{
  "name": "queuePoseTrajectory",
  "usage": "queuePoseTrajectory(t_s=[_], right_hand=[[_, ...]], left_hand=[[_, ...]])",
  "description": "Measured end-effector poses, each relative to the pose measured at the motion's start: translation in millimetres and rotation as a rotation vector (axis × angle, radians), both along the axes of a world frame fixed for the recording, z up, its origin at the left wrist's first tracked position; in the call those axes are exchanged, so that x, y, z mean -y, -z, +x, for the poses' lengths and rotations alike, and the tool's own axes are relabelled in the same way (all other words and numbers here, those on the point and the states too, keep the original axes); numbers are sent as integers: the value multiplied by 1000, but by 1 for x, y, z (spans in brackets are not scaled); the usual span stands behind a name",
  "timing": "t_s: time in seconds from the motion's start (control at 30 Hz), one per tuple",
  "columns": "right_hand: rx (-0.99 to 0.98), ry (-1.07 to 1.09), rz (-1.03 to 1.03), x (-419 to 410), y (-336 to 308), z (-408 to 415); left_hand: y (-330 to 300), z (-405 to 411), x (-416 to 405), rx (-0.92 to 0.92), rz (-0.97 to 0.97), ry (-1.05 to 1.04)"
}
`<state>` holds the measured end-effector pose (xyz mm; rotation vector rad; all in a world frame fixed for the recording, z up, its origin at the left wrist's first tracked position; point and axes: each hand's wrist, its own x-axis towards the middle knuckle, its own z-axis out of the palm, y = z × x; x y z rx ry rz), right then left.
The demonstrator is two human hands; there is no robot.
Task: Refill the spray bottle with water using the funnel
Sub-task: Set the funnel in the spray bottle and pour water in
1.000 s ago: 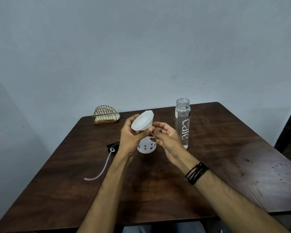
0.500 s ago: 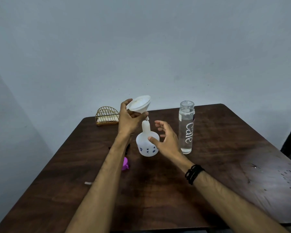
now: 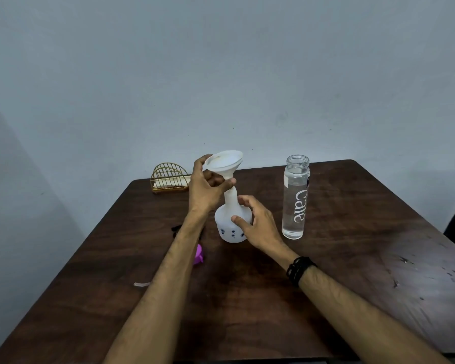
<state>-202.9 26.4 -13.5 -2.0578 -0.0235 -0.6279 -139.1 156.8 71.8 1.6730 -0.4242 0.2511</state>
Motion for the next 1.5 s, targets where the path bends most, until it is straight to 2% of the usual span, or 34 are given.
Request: queuePoseTrajectory(t_s=[0.3, 0.53, 0.87, 1.0, 1.1, 1.23, 1.37, 1.5], right_hand=[[6, 3, 28, -1, 1, 0], [13, 0, 21, -2, 1, -7], [65, 15, -53, 3, 5, -27], [226, 137, -134, 7, 4, -43], [385, 337, -107, 15, -5, -53], [456, 611, -8, 41, -18, -51], [392, 635, 64, 64, -26, -42], [193, 401, 158, 75, -31, -33]], left_hand=[[12, 0, -2, -1, 34, -29], [29, -4, 0, -78, 19, 50], [50, -27, 13, -43, -196, 132], [55, -28, 17, -29, -243, 133], [58, -29, 19, -16, -270, 133], [60, -31, 23, -13, -284, 109], [62, -31, 26, 19, -276, 90], [65, -29, 26, 37, -261, 72]])
